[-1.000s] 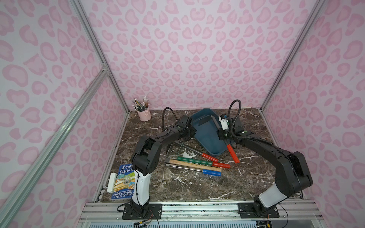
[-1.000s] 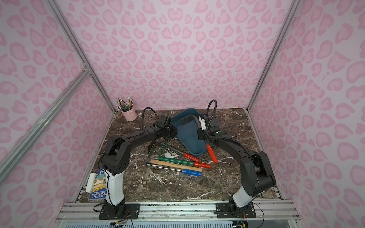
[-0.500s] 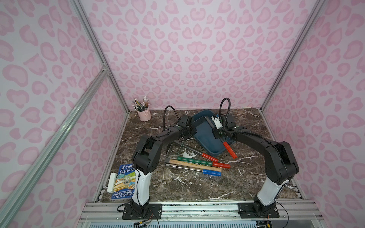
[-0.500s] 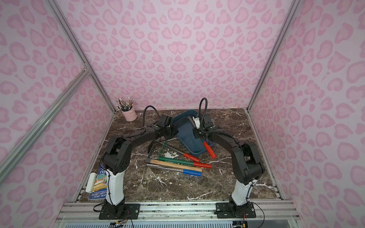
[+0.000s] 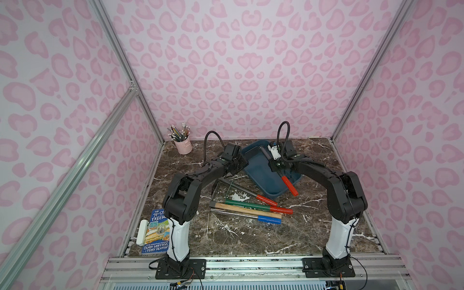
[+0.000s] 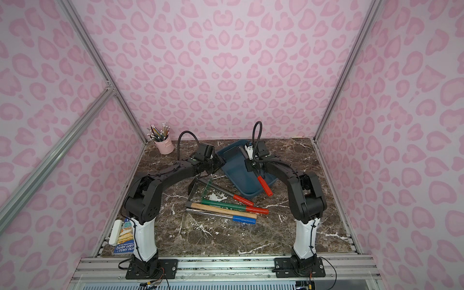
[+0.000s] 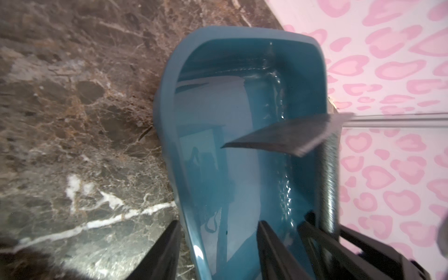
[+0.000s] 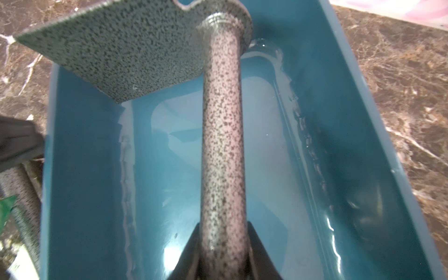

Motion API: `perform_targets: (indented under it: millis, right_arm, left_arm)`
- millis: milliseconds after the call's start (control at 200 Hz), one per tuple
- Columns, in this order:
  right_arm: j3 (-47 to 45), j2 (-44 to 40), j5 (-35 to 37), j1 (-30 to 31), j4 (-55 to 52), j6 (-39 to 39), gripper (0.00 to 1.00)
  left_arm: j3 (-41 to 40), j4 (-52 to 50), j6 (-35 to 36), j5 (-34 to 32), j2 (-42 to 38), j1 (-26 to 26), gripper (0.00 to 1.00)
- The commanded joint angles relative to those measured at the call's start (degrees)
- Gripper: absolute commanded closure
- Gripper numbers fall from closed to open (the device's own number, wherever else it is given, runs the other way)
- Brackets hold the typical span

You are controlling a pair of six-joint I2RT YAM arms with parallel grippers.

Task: Put the small hoe into the storage box
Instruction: Place the hoe in the storage box.

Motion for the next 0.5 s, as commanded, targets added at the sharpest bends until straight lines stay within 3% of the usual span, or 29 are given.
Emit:
perform_targets:
  millis: [0,495]
  right_arm:
    - [2.01,1.01,-2.18,-0.24,2.46,0.12,1.0]
    - [9.12,8.44,-2.31,-1.32,-1.28,0.02,0.92]
  left_arm:
    - [-0.84,4.06,3.84,-1.49,-2.4,-0.03,0.44]
    - [-5.84,9.09,20.12,-5.04,-15.53,-0.11,0.42]
